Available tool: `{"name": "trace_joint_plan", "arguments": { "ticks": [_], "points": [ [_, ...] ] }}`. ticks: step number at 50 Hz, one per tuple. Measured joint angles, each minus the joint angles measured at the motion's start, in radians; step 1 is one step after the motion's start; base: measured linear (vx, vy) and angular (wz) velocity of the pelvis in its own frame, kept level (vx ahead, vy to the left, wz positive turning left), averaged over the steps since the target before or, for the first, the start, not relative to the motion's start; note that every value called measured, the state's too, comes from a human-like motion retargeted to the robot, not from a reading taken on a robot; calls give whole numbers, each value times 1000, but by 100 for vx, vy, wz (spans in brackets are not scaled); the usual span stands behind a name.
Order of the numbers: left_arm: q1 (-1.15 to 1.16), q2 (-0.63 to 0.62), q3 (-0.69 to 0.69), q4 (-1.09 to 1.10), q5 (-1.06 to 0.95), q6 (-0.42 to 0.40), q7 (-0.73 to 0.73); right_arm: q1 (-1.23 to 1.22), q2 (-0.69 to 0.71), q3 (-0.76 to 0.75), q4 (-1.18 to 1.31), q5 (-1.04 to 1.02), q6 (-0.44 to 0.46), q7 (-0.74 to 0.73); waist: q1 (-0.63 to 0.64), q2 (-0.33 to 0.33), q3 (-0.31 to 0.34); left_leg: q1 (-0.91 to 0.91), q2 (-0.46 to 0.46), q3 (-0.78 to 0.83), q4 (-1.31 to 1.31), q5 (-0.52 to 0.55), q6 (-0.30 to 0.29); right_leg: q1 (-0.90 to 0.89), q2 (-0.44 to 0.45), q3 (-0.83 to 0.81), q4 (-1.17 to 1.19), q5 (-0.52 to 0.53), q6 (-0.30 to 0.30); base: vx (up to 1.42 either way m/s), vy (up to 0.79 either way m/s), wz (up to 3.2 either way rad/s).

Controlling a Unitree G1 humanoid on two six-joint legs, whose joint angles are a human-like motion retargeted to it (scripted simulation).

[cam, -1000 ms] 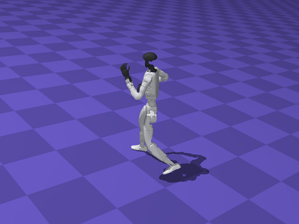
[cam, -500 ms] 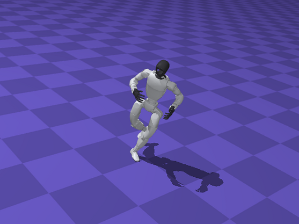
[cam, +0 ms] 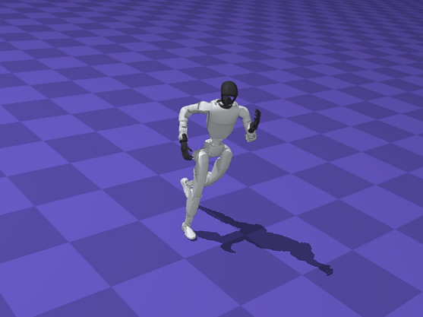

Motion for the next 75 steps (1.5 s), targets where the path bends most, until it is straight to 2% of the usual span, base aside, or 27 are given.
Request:
{"name": "trace_joint_plan", "arguments": {
  "ticks": [5,8,11,13,16,20,23,24,25,28,30,32,35,37,40,41,45,48,52,55,58,60,63,66,71,73,75],
  "points": [
    [486,-28,52,175,-3,97,103,-369,46,69,41,35,-5,-179,153,3,29,-402,122,80,1046,-317,131,-33,6,2,361,-334,-197,90,-17,-8],
    [866,-19,43,212,-85,123,123,-650,39,66,-120,111,-27,-260,339,-64,21,-624,138,156,1314,-384,189,22,-8,77,368,-390,-212,96,-6,-113],
    [1250,156,103,103,31,119,50,-738,41,-26,-373,228,-92,-287,566,-197,-78,-800,178,246,1283,-367,185,121,-56,156,196,-233,-146,116,5,-111],
    [1422,256,152,61,59,117,2,-742,39,-90,-516,279,-123,-281,681,-289,-143,-880,197,295,1139,-331,198,195,-108,168,47,-18,-98,121,21,-31],
    [1515,226,131,85,-48,96,-89,-746,50,-99,-673,270,-149,-252,736,-375,-189,-883,156,325,751,-233,173,329,-173,147,-146,318,-15,126,30,51],
    [1432,110,69,168,-212,115,-143,-734,94,-4,-798,224,-157,-191,718,-307,-96,-564,114,291,-9,-63,29,594,-82,225,-204,379,-78,133,29,54],
    [1302,79,21,240,-138,138,-180,-601,109,17,-786,232,-156,-152,690,-116,-1,-274,219,193,-403,45,-136,646,101,203,243,171,-152,127,32,53],
    [1229,73,-8,281,-79,146,-180,-557,113,25,-755,223,-143,-137,672,-91,3,-245,231,167,-435,31,-142,559,111,170,514,72,-173,110,31,73],
    [1143,67,-43,328,-19,154,-172,-517,117,36,-714,207,-126,-122,653,-83,1,-236,229,147,-440,-1,-127,442,98,136,813,-34,-196,97,24,70],
    [755,38,-164,484,-33,193,-29,-444,123,95,-471,19,-66,-157,548,-199,-45,-422,115,93,-148,-303,144,-62,-4,172,1589,-122,-146,85,12,97],
    [480,0,-226,557,-101,205,4,-369,110,132,-247,-122,-51,-197,467,-179,-49,-507,136,44,47,-447,205,-333,100,170,1862,-142,-134,89,0,104],
    [266,-13,-238,545,-196,185,-42,-259,82,140,-74,-154,-44,-170,386,-140,-66,-476,167,22,48,-466,160,-554,170,121,1917,-162,-115,105,-5,73],
    [42,6,-226,511,-189,151,-154,-59,-37,78,41,-134,-65,-72,278,-64,-175,-380,196,26,-129,-298,42,-773,69,13,1724,-170,-200,124,-3,43],
    [-22,6,-223,489,-148,109,-179,103,-102,-5,61,-119,-60,3,208,11,-240,-296,229,4,-270,-52,-32,-746,-32,-116,1435,-116,-238,142,-15,77],
    [-57,-24,-225,433,-170,48,-195,315,-126,-100,87,-59,-37,67,118,74,-292,-170,269,-23,-416,261,-108,-593,6,-172,870,37,-163,148,-32,136],
    [-58,-38,-211,405,-218,38,-197,355,-121,-121,89,-41,-23,81,90,57,-283,-120,250,-27,-410,271,-98,-498,13,-135,666,88,-126,149,-40,176],
    [20,-71,-103,299,-393,24,-181,365,-97,-156,102,-13,60,135,34,-113,-147,81,99,-56,-103,149,-19,-2,-93,-34,9,234,-59,147,-50,112],
    [216,-96,-56,257,-400,63,-205,252,-80,-115,127,34,115,119,102,-192,-109,-24,86,43,467,-38,69,163,-167,21,-114,302,-33,130,-53,-28],
    [547,-169,-8,355,-822,123,-224,-108,17,-8,247,116,161,-55,276,-162,-55,-326,221,114,1208,-256,181,169,-90,104,93,-166,-157,105,-44,-100],
    [785,-202,6,658,-1244,134,-141,-508,101,61,290,107,189,-121,398,-166,-5,-578,166,109,1466,-318,159,99,-30,178,385,-417,-239,100,-30,-149],
    [992,-98,-67,911,-1131,183,-97,-789,99,176,76,153,107,-175,503,-208,-51,-840,61,110,1351,-286,113,152,-10,210,335,-392,-214,114,-21,-89],
    [1125,-12,-124,933,-994,208,-137,-914,55,235,-101,154,41,-229,594,-264,-112,-931,30,135,1111,-230,119,244,-18,227,164,-244,-156,128,-19,-49],
    [1296,55,-95,853,-880,227,-240,-1014,29,228,-305,110,-5,-228,720,-368,-165,-832,35,289,504,-153,167,373,-62,260,-48,104,-75,137,-14,-49],
    [1431,43,22,756,-745,221,-228,-1037,72,199,-484,86,-43,-197,841,-323,-129,-530,33,400,-220,-29,44,567,-3,293,-155,289,-76,144,-5,-123],
    [1516,34,83,623,-140,198,-223,-825,123,151,-621,108,-92,-104,834,-27,-17,-217,180,264,-538,179,-218,776,176,97,228,144,-241,136,5,2],
    [1433,31,33,599,-6,213,-242,-693,128,142,-569,77,-65,-67,778,28,16,-183,196,173,-464,113,-211,665,167,9,647,-17,-285,111,5,145],
    [1249,18,-39,601,53,222,-179,-616,141,152,-439,-1,-22,-65,745,-67,6,-284,93,134,-319,-89,-51,367,24,2,1163,-161,-225,97,-5,110]
  ]
}}
